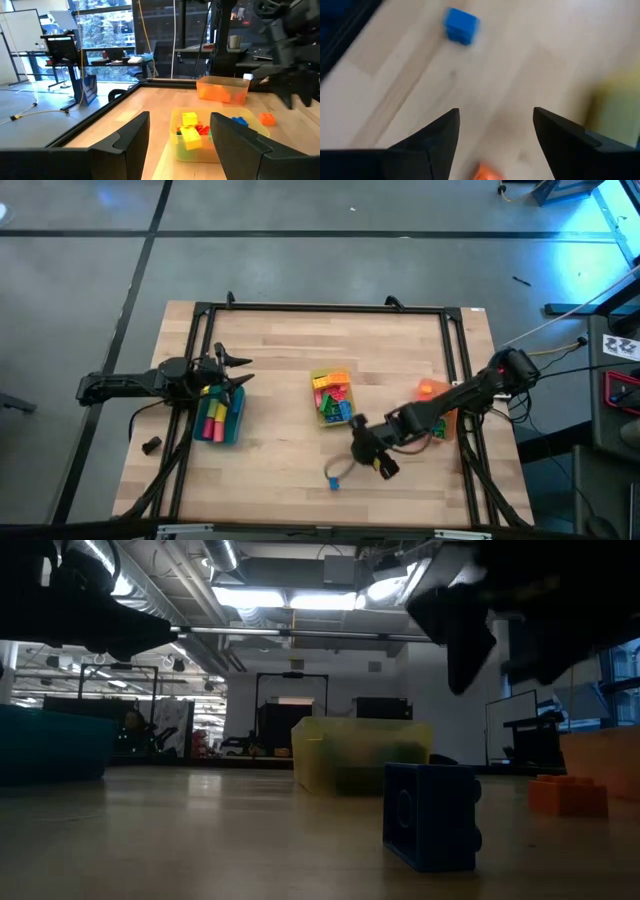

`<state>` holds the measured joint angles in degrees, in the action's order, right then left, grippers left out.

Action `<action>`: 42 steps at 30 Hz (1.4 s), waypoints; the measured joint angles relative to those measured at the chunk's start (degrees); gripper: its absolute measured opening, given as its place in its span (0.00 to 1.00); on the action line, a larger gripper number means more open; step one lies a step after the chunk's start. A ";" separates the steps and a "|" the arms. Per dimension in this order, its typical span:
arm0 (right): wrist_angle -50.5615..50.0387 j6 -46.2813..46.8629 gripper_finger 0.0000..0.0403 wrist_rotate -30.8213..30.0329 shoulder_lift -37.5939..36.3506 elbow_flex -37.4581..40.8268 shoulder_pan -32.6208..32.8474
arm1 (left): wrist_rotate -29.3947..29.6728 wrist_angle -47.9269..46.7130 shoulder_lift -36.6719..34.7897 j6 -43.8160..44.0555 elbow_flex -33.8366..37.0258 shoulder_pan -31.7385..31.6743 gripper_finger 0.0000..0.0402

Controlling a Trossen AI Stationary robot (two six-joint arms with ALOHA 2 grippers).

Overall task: Sort blocks by size
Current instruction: Put the blue 4 stud game piece into the orange bin

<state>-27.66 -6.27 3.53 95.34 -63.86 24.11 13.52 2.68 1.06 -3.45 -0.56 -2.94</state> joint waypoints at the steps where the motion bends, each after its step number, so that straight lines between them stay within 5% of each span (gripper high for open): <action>1: 1.40 -4.67 0.63 -0.53 0.21 0.00 0.87 | -0.01 0.00 0.00 -0.06 0.00 0.00 0.48; 8: 9.91 -30.78 0.63 -5.56 0.27 -0.02 4.45 | -0.01 -0.02 0.02 0.09 0.00 0.02 0.48; 21: 15.32 -52.15 0.63 -0.91 5.88 -0.02 3.88 | -0.01 -0.03 0.01 0.30 0.01 0.04 0.48; 31: 18.32 -57.47 0.63 -0.57 11.97 -2.90 3.88 | -0.01 -0.04 0.04 0.26 0.02 0.04 0.48; 42: 1.28 -61.55 0.63 0.61 21.57 -17.25 3.88 | -0.01 -0.04 0.09 -0.02 0.02 0.04 0.48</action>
<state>-26.38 -67.82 4.14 116.91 -81.11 27.99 13.52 2.63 1.15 -3.46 -0.54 -2.90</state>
